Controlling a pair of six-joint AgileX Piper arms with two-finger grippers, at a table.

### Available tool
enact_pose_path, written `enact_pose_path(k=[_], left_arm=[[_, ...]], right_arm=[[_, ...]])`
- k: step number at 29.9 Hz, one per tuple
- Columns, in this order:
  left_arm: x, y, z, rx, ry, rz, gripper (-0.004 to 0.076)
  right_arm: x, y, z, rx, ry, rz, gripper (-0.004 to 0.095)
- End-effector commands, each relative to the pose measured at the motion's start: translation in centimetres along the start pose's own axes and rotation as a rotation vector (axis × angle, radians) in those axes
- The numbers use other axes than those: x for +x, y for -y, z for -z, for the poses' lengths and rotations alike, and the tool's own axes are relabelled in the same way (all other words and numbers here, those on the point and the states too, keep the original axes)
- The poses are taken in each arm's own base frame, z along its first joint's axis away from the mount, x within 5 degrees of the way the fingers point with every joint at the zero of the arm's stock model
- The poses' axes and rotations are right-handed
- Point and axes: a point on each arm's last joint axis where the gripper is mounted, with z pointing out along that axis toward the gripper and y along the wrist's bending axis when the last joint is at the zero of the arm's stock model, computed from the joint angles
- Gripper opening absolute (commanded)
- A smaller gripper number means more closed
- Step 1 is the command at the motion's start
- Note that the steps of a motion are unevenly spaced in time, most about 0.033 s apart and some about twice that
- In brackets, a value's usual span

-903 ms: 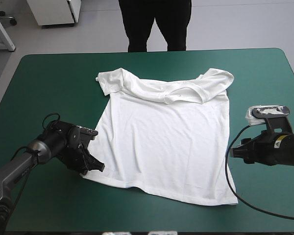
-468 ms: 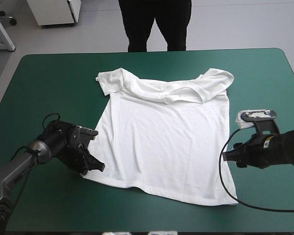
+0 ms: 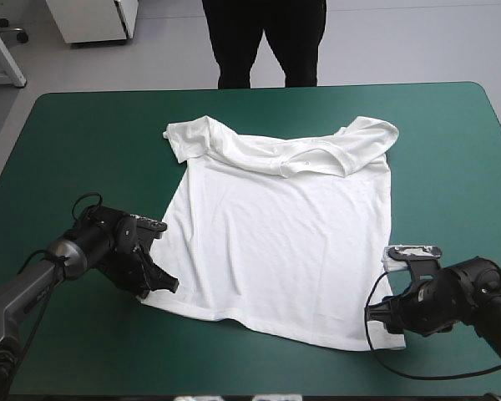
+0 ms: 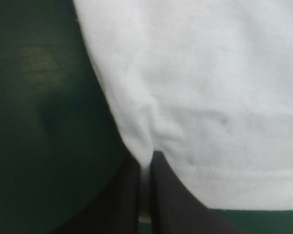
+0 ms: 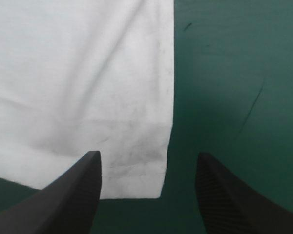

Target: Fold the cloth

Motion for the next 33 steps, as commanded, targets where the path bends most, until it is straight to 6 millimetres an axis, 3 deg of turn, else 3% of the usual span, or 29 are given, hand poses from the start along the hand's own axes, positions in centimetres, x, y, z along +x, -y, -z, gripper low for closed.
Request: enact_pose_path(k=[1, 10, 14, 19, 21, 24, 28, 33], left_arm=[[-0.6, -0.6, -1.0, -0.057, 0.04, -0.028, -0.0009], [-0.6, -0.6, -1.0, -0.057, 0.042, -0.029, -0.0009], [-0.6, -0.6, -1.0, -0.057, 0.042, -0.029, -0.0009], [-0.6, -0.6, -1.0, -0.056, 0.042, -0.027, -0.0009], [-0.6, -0.6, -0.9, -0.054, 0.046, -0.026, -0.0009], [-0.6, -0.5, 0.0, -0.047, 0.065, -0.019, -0.0009], [-0.9, -0.3, 3.2, -0.031, 0.17, -0.004, -0.0009], [-1.0, -0.3, 10.0, -0.031, 0.358, 0.002, -0.0009]], right_arm=[[-0.1, 0.0, -0.5, -0.007, 0.053, -0.009, 0.054], [-0.7, -0.5, -4.0, -0.027, -0.064, -0.034, 0.0512], [-1.0, -0.5, -5.5, -0.003, -0.148, -0.049, 0.0351], [-1.0, -0.9, -5.8, -0.038, -0.166, -0.046, -0.002], [-1.1, -0.9, -5.6, -0.04, -0.155, -0.045, -0.0018], [-1.4, -0.8, -4.7, -0.028, -0.121, -0.031, -0.0017], [-2.8, -0.9, -1.4, -0.013, -0.004, 0.0, -0.0017], [-5.7, -1.1, 5.6, 0.017, 0.252, 0.04, -0.0017]])
